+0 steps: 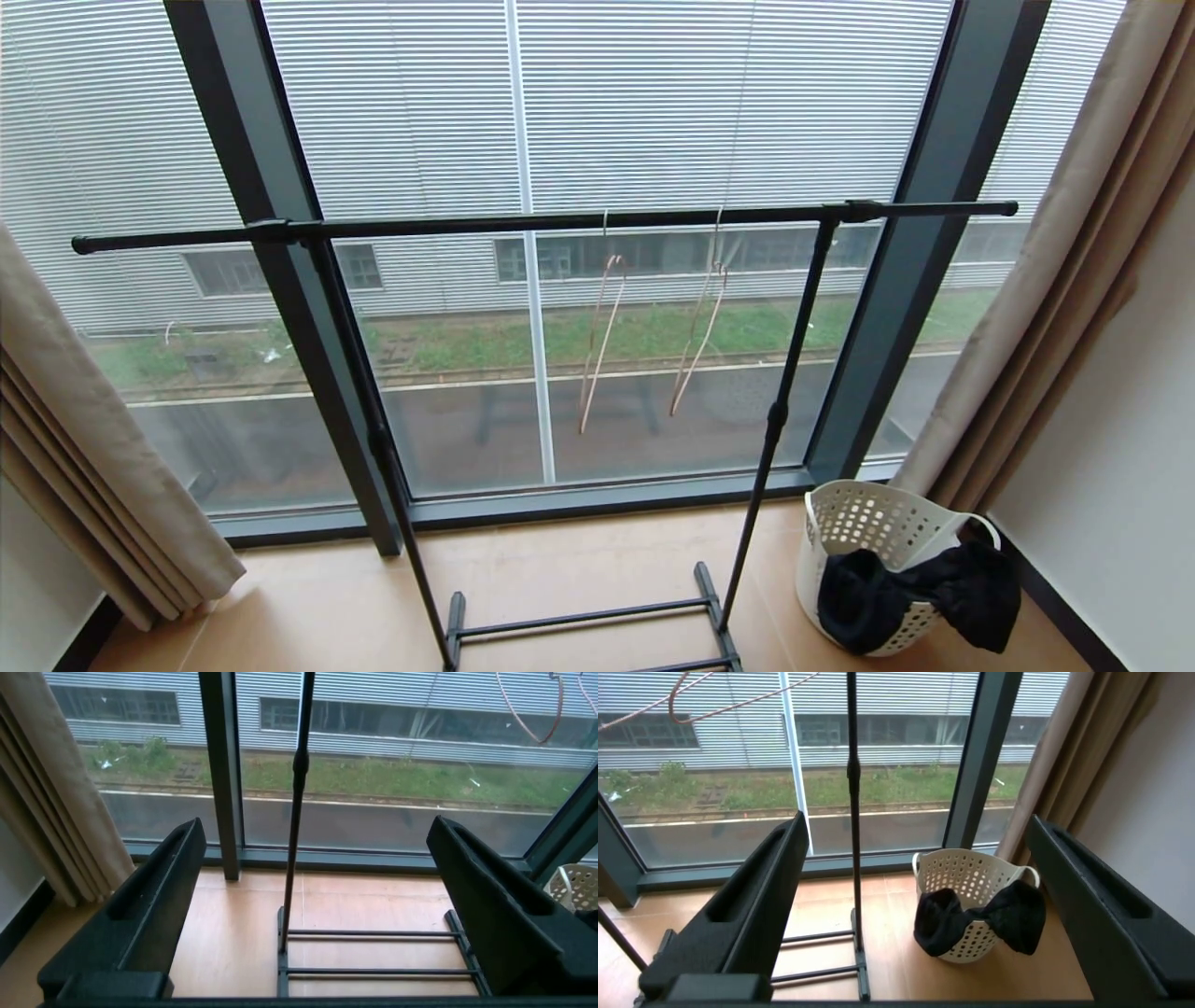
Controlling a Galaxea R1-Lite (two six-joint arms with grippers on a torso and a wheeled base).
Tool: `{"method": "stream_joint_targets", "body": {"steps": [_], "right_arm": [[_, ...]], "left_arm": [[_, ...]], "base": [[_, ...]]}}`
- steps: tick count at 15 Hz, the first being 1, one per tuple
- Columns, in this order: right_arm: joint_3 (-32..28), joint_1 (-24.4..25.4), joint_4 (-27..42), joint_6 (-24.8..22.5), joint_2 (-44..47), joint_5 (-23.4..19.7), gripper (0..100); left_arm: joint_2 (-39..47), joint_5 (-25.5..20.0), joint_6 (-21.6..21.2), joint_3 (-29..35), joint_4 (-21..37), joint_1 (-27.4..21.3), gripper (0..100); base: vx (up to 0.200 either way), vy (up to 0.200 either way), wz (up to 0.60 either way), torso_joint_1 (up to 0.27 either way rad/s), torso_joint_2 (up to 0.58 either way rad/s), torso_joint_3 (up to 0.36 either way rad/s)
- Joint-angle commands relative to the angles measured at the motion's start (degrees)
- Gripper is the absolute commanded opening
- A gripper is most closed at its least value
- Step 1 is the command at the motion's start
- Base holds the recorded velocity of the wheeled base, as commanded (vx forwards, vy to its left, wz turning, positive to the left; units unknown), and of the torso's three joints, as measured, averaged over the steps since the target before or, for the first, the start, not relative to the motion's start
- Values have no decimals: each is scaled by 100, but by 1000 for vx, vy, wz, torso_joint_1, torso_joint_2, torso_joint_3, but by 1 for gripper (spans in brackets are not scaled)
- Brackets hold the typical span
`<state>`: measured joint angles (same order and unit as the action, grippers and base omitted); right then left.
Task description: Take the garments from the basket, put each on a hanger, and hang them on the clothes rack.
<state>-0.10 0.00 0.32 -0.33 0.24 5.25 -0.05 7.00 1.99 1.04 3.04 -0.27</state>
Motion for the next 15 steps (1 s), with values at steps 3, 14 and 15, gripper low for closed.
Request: {"method": "stream_joint_targets", "body": {"steps": [3,14,15], "right_arm": [[1,0,-5,-2,11,2,100],[1,0,3,7,11,11,100],[1,0,3,-2,11,11,100]], "left_arm": [[5,3,-14,11,-5,0,100],[5,3,-5,11,-5,0,100],[5,3,-5,11,-5,0,100]], "base": [[0,0,0,-163,365,204],[0,0,0,-202,486,271],[0,0,0,-222,540,320]]}}
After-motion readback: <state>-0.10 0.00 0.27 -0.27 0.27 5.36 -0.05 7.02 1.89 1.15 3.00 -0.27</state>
